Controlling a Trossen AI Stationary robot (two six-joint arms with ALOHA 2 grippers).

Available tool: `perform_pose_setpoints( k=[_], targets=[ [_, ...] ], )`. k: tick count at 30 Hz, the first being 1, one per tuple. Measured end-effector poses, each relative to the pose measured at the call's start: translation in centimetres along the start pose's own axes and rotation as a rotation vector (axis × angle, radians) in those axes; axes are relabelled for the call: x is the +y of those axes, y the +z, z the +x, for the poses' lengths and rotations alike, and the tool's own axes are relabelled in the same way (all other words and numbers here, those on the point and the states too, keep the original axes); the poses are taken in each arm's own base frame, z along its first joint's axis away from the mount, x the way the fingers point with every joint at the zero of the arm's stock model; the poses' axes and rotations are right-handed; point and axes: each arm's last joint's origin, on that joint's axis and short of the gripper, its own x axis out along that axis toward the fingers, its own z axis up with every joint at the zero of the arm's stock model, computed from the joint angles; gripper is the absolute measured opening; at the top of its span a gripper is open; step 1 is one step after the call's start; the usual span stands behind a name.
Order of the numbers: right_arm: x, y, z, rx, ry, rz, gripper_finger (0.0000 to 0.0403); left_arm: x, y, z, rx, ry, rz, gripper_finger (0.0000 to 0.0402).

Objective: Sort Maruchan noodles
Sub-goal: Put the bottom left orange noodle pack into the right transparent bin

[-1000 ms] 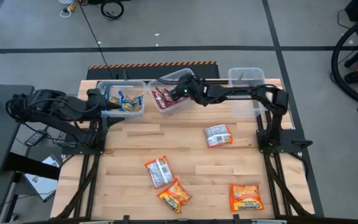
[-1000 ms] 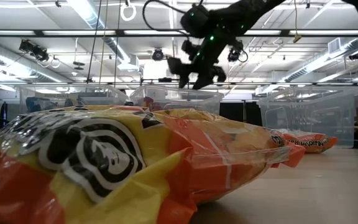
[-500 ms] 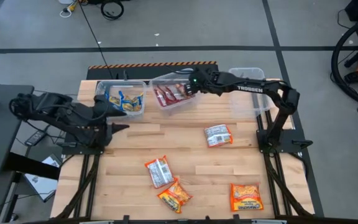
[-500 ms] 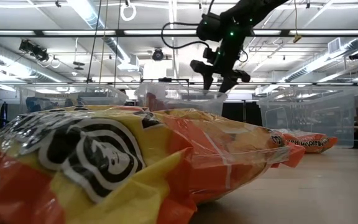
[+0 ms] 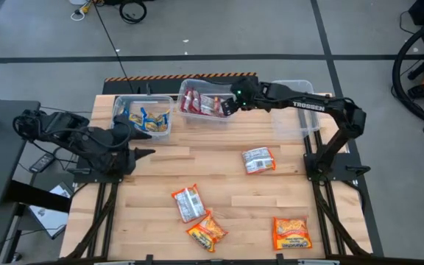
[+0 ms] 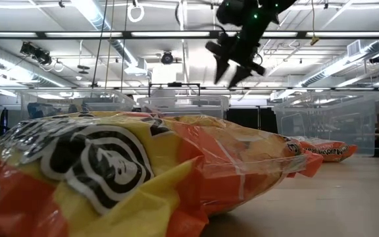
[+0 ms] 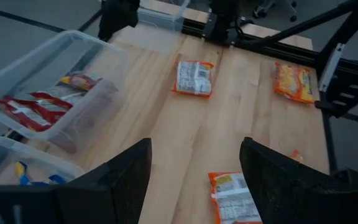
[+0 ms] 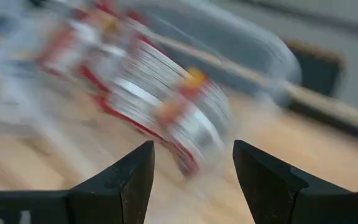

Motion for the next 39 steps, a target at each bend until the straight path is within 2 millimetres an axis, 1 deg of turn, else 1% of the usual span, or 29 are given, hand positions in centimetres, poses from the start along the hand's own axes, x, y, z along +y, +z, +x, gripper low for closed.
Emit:
perform_pose_setpoints(
  k=[3, 5, 6, 8, 10, 12, 14, 17, 19, 21, 23, 24, 26, 29, 32, 35, 37, 39],
  targets=[
    [1.6, 0.9, -0.4, -0.113, 0.149, -0.154, 0.0223, 0.1, 0.1, 0.0, -0.012, 0.025, 0.001, 0.0247],
    [2.8, 1.3, 0.0, -0.197, 0.208, -0.211, 0.0220, 0.2, 0.2, 0.2, -0.015, 0.042, -0.007, 0.0247],
    [3.1, 1.4, 0.7, -0.214, 0.217, -0.233, 0.0218, 0.4, 0.3, 0.4, -0.016, 0.054, -0.011, 0.0247],
    [3.1, 1.5, 2.6, -0.218, 0.210, -0.251, 0.0212, 0.9, 0.5, 0.7, -0.011, 0.071, -0.022, 0.0247],
    [2.7, 1.4, 4.9, -0.202, 0.194, -0.267, 0.0206, 1.5, 0.9, 1.0, -0.018, 0.083, -0.041, 0.0247],
    [2.3, 1.2, 6.7, -0.172, 0.181, -0.280, 0.0203, 2.3, 1.4, 1.3, -0.024, 0.098, -0.060, 0.0247],
    [2.0, 0.8, 7.7, -0.130, 0.184, -0.297, 0.0202, 3.1, 1.9, 1.6, -0.033, 0.100, -0.082, 0.0247],
    [2.0, 0.4, 7.8, -0.094, 0.188, -0.341, 0.0201, 4.5, 2.7, 2.0, -0.060, 0.120, -0.101, 0.0247],
    [2.2, 0.4, 7.4, -0.099, 0.191, -0.369, 0.0201, 5.4, 3.3, 2.1, -0.100, 0.158, -0.076, 0.0247],
    [2.7, 0.7, 6.3, -0.142, 0.209, -0.384, 0.0201, 5.9, 3.6, 2.1, -0.121, 0.176, -0.064, 0.0247],
    [3.2, 1.2, 5.0, -0.208, 0.238, -0.384, 0.0201, 6.2, 3.8, 2.1, -0.133, 0.165, -0.071, 0.0247],
    [3.5, 1.4, 4.4, -0.236, 0.256, -0.382, 0.0201, 6.1, 3.7, 1.9, -0.130, 0.130, -0.066, 0.0247],
    [4.2, 1.6, 3.6, -0.281, 0.288, -0.381, 0.0201, 5.9, 3.7, 1.3, -0.141, 0.058, -0.042, 0.0247],
    [5.6, 1.5, 2.4, -0.361, 0.355, -0.373, 0.0200, 5.6, 3.4, -0.4, -0.197, 0.043, -0.018, 0.0239],
    [7.7, 1.2, 0.3, -0.466, 0.458, -0.368, 0.0197, 6.0, 2.4, -2.4, -0.258, 0.054, 0.017, 0.0225],
    [9.8, 0.3, -1.6, -0.539, 0.541, -0.326, 0.0195, 6.4, 1.1, -3.8, -0.301, 0.046, 0.024, 0.0210],
    [11.0, -0.5, -3.0, -0.564, 0.566, -0.284, 0.0194, 6.6, 0.2, -4.1, -0.298, 0.020, 0.027, 0.0202],
    [12.1, -1.8, -4.2, -0.568, 0.575, -0.245, 0.0193, 6.6, -0.6, -4.0, -0.279, -0.027, 0.037, 0.0197]
  ],
)
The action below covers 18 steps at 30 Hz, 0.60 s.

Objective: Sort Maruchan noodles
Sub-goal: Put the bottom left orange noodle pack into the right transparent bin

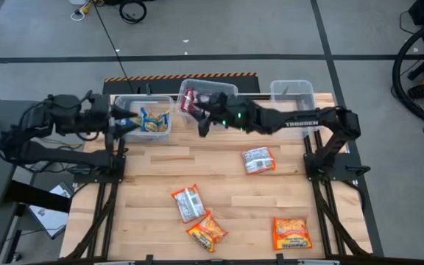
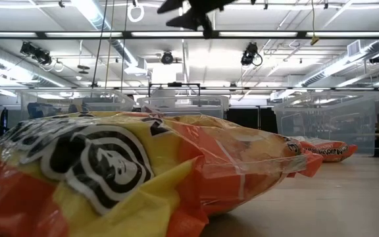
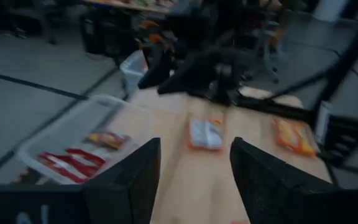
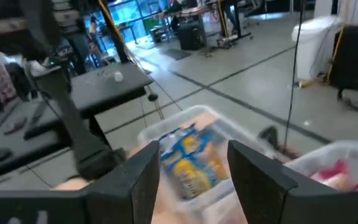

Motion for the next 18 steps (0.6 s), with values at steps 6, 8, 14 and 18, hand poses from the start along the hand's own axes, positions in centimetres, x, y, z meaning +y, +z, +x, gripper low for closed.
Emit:
perform_pose_setpoints(
  k=[6, 8, 14, 18],
  targets=[
    [6.9, -3.2, -2.9, 0.106, 0.047, 0.143, 0.0193, -0.3, -2.4, 1.1, 0.083, -0.103, 0.000, 0.0194],
    [9.2, -4.6, -4.5, 0.164, 0.040, 0.221, 0.0193, -0.6, -3.3, 1.9, 0.126, -0.160, -0.007, 0.0194],
    [15.0, -8.3, -10.0, 0.322, 0.042, 0.464, 0.0190, -2.1, -5.0, 3.7, 0.136, -0.319, -0.019, 0.0194],
    [16.8, -10.5, -13.3, 0.463, 0.003, 0.525, 0.0179, -3.0, -5.9, 4.5, 0.135, -0.355, -0.055, 0.0194]
  ],
)
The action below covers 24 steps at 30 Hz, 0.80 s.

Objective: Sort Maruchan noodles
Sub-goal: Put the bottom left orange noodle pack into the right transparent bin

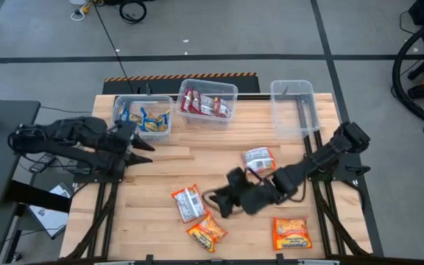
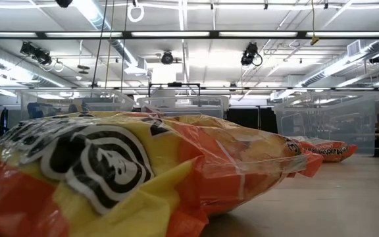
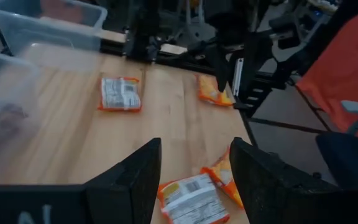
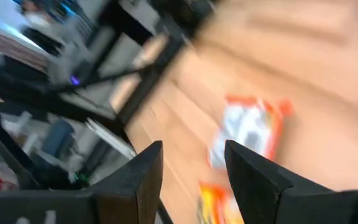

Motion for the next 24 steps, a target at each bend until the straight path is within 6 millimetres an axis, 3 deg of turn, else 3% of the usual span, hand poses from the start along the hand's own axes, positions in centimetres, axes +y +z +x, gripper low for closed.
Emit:
perform_pose_setpoints(
  k=[7, 12, 16, 20, 24],
  targets=[
    [-0.4, -3.7, -1.9, 0.175, -0.066, -0.091, 0.0171, -1.3, -1.6, 1.8, 0.044, 0.019, -0.055, 0.0194],
    [-0.5, -5.6, -2.0, 0.282, -0.034, -0.314, 0.0171, -3.5, -2.5, 3.7, 0.097, 0.012, -0.062, 0.0194],
    [-0.4, -7.3, -1.7, 0.311, 0.019, -0.602, 0.0171, -5.9, -3.2, 5.3, 0.110, -0.034, -0.086, 0.0194],
    [-0.8, -9.6, 0.1, 0.334, 0.067, -0.866, 0.0171, -7.9, -4.4, 6.3, 0.142, -0.028, -0.123, 0.0194],
    [-1.8, -12.5, 3.1, 0.406, 0.141, -1.018, 0.0171, -9.6, -5.6, 6.8, 0.175, -0.034, -0.197, 0.0194]
  ],
)
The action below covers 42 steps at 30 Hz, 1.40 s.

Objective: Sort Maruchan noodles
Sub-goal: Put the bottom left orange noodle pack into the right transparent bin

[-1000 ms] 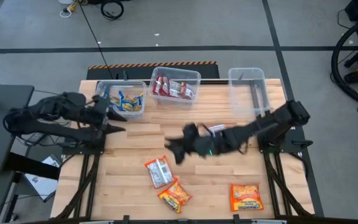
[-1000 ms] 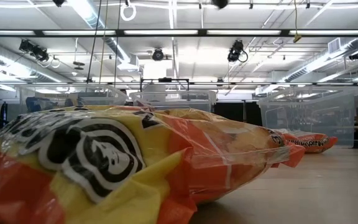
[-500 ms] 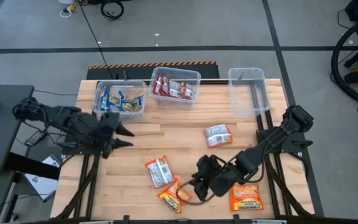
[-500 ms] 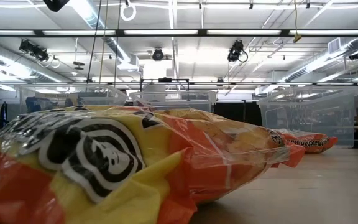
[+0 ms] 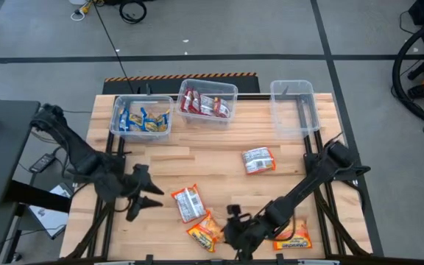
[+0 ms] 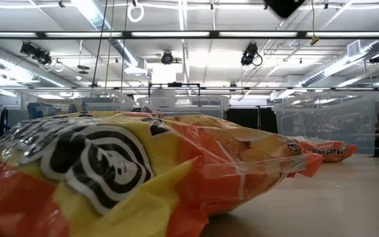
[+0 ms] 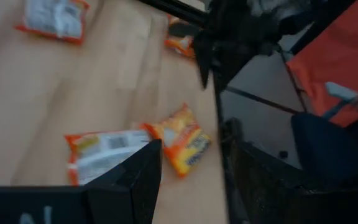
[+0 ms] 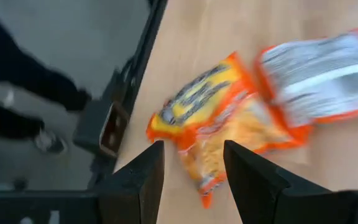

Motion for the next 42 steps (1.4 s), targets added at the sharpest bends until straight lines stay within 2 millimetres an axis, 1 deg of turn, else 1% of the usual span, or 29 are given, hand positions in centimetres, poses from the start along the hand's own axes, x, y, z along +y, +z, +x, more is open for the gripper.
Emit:
perform_pose_setpoints(
  k=[2, 4, 7, 12, 16, 18, 21, 24, 26, 30, 33, 38, 41, 42],
  targets=[
    [0.4, -1.0, 2.0, 0.024, 0.022, -0.051, 0.0171, -0.6, -0.5, 0.2, 0.005, -0.014, -0.033, 0.0194],
    [0.4, -2.3, 3.6, 0.077, 0.006, -0.093, 0.0171, -1.1, -0.9, 0.3, 0.013, -0.022, -0.054, 0.0194],
    [0.3, -3.6, 5.1, 0.127, -0.028, -0.118, 0.0171, -1.5, -1.4, 0.4, 0.020, -0.020, -0.076, 0.0194],
    [0.0, -4.1, 5.7, 0.124, -0.121, -0.140, 0.0171, -1.7, -1.8, 0.7, 0.021, -0.004, -0.094, 0.0194],
    [-0.1, -3.6, 5.0, 0.111, -0.138, -0.139, 0.0171, -1.6, -1.7, 0.8, 0.007, 0.014, -0.107, 0.0194],
    [-0.1, -3.8, 4.9, 0.139, -0.133, -0.148, 0.0171, -1.5, -1.6, 0.9, -0.008, 0.030, -0.088, 0.0194],
    [-0.3, -4.7, 5.6, 0.202, -0.107, -0.153, 0.0171, -1.2, -1.4, 1.0, -0.026, 0.050, -0.066, 0.0194],
    [-0.5, -4.9, 6.1, 0.209, -0.082, -0.134, 0.0170, -1.0, -1.1, 1.1, -0.035, 0.064, -0.065, 0.0194],
    [-0.7, -5.0, 6.3, 0.213, -0.106, -0.108, 0.0166, -0.9, -1.0, 1.2, -0.039, 0.072, -0.056, 0.0194],
    [-1.0, -4.4, 6.5, 0.160, -0.133, -0.082, 0.0143, -0.7, -0.8, 1.4, -0.047, 0.083, -0.051, 0.0194],
    [-1.3, -4.3, 6.6, 0.160, -0.121, -0.072, 0.0117, -0.4, -0.6, 1.5, -0.054, 0.096, -0.054, 0.0194],
    [-2.0, -4.1, 6.8, 0.169, -0.115, -0.054, 0.0061, -0.3, -0.3, 1.6, -0.067, 0.101, -0.066, 0.0194],
    [-2.4, -3.7, 6.9, 0.171, -0.085, 0.003, 0.0017, -0.2, -0.3, 1.6, -0.067, 0.103, -0.067, 0.0194],
    [-2.6, -3.5, 6.7, 0.178, -0.067, 0.036, 0.0010, -0.2, -0.3, 1.6, -0.067, 0.103, -0.067, 0.0194]
  ],
)
